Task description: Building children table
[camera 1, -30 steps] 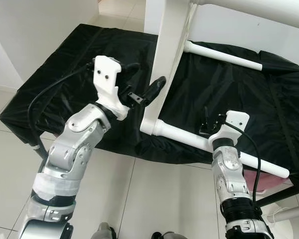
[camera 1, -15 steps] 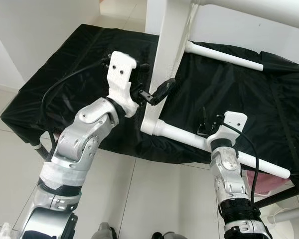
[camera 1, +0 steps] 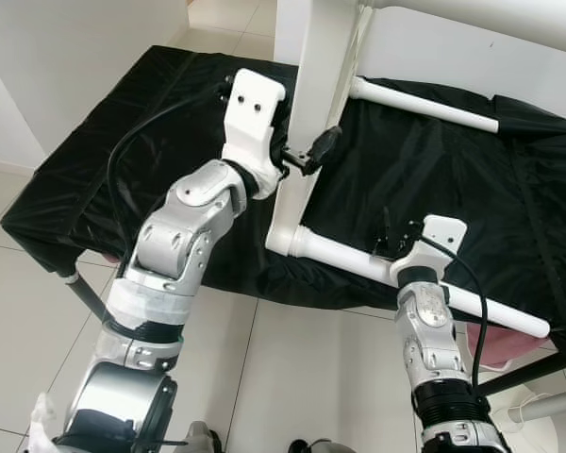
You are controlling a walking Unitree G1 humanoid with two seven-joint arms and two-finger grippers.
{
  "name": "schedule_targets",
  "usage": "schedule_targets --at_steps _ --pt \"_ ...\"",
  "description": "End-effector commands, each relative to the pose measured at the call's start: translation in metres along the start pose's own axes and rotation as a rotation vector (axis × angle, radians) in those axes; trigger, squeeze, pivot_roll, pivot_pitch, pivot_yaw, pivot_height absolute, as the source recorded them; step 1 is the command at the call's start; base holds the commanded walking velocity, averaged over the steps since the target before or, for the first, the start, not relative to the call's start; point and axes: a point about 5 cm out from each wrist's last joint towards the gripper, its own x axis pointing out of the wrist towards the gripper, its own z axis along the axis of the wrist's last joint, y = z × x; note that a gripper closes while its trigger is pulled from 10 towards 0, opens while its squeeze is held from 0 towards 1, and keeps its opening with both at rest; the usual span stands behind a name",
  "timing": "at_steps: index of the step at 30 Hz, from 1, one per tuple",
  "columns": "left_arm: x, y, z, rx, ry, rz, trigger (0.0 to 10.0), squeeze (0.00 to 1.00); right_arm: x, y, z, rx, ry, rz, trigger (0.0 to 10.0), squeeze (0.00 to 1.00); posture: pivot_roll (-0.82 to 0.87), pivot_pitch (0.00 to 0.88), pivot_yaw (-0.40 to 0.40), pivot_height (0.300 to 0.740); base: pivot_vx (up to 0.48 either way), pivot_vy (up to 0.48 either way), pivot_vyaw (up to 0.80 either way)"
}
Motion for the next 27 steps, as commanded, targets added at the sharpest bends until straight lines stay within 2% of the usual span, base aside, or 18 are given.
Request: schedule_targets --at_steps 1,7,17,23,24,27 --pt "0.005 0.011 0.008 0.087 0.014 0.304 10.0 0.00 -0.002 -0.002 -0.004 -0.007 0.008 -0.009 10.0 0.00 0.05 0.125 -0.028 0.740 0.000 0.000 0.00" --pt "0.008 0.010 0.011 0.120 0.031 0.361 10.0 0.00 -0.002 -0.001 -0.004 -0.006 0.008 -0.008 10.0 0.00 0.05 0.126 -0.028 0.740 0.000 0.000 0.00" --pt "0.010 -0.003 0.013 0.176 0.044 0.437 10.0 0.00 -0.002 -0.001 -0.004 -0.005 0.008 -0.014 10.0 0.00 0.05 0.132 -0.025 0.740 0.000 0.000 0.00" --pt "0.012 -0.007 0.014 0.181 0.066 0.529 10.0 0.00 -0.003 -0.003 -0.004 -0.007 0.012 -0.022 10.0 0.00 0.04 0.141 -0.028 0.740 0.000 0.000 0.00" --pt "0.013 -0.007 0.015 0.196 0.084 0.589 10.0 0.00 -0.004 -0.003 -0.005 -0.009 0.015 -0.023 10.0 0.00 0.04 0.142 -0.028 0.740 0.000 0.000 0.00" --pt "0.013 -0.006 0.016 0.213 0.099 0.623 10.0 0.00 -0.004 -0.003 -0.005 -0.009 0.016 -0.023 10.0 0.00 0.04 0.142 -0.028 0.740 0.000 0.000 0.00"
